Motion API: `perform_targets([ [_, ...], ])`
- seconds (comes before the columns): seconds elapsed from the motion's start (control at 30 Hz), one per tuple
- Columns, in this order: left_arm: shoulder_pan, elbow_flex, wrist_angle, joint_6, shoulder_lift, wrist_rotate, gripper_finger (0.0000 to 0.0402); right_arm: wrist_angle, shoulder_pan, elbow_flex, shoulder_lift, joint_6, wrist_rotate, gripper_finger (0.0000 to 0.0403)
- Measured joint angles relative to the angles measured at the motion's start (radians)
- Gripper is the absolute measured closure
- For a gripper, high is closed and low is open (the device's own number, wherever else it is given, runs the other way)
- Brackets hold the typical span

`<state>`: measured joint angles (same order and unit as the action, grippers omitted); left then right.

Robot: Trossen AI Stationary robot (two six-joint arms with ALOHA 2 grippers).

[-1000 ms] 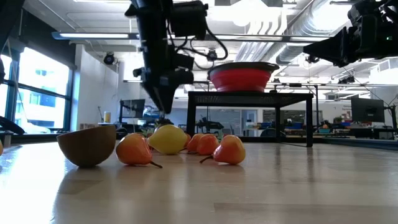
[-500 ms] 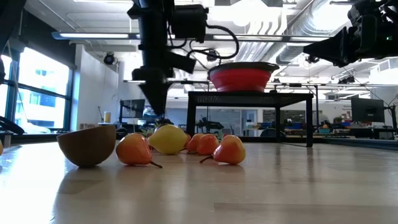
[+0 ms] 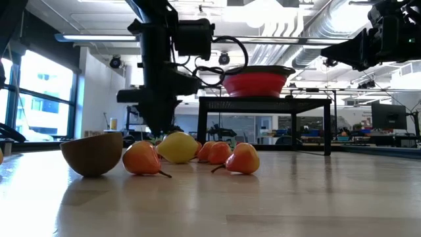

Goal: Pick & Place Fruit
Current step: Put the strawberry into the strainer on the shelf

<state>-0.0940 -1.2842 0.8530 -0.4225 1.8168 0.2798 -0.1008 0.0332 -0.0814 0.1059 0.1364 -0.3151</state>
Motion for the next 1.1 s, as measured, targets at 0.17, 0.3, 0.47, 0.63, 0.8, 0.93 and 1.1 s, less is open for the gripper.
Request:
perform_targets([
  [0.17, 0.0, 0.006, -0.062, -0.001, 0.0, 0.053, 0.0264, 0.0, 0.0, 0.0, 0.0, 0.0, 0.0, 0.0377],
  [0.3, -0.014, 0.006, -0.059, 0.0, 0.0, 0.094, 0.0264, 0.0, 0.0, 0.0, 0.0, 0.0, 0.0, 0.0377],
  [0.47, -0.048, 0.006, -0.053, 0.007, 0.0, 0.069, 0.0264, 0.0, 0.0, 0.0, 0.0, 0.0, 0.0, 0.0377],
  [0.63, -0.078, 0.006, -0.073, 0.035, 0.0, 0.001, 0.0264, 0.001, 0.0, 0.0, 0.0, 0.0, 0.0, 0.0377],
  [0.8, -0.083, 0.033, -0.108, 0.035, 0.001, -0.054, 0.0264, 0.007, 0.0, 0.0, 0.0, 0.001, 0.0, 0.0377],
  [0.93, -0.083, 0.052, -0.125, 0.035, 0.002, -0.034, 0.0264, 0.019, 0.0, 0.0, 0.0, 0.011, -0.001, 0.0377],
  [1.1, -0.084, 0.094, -0.186, 0.027, 0.002, -0.026, 0.0264, 0.019, 0.0, 0.0, 0.0, 0.018, -0.001, 0.0377],
])
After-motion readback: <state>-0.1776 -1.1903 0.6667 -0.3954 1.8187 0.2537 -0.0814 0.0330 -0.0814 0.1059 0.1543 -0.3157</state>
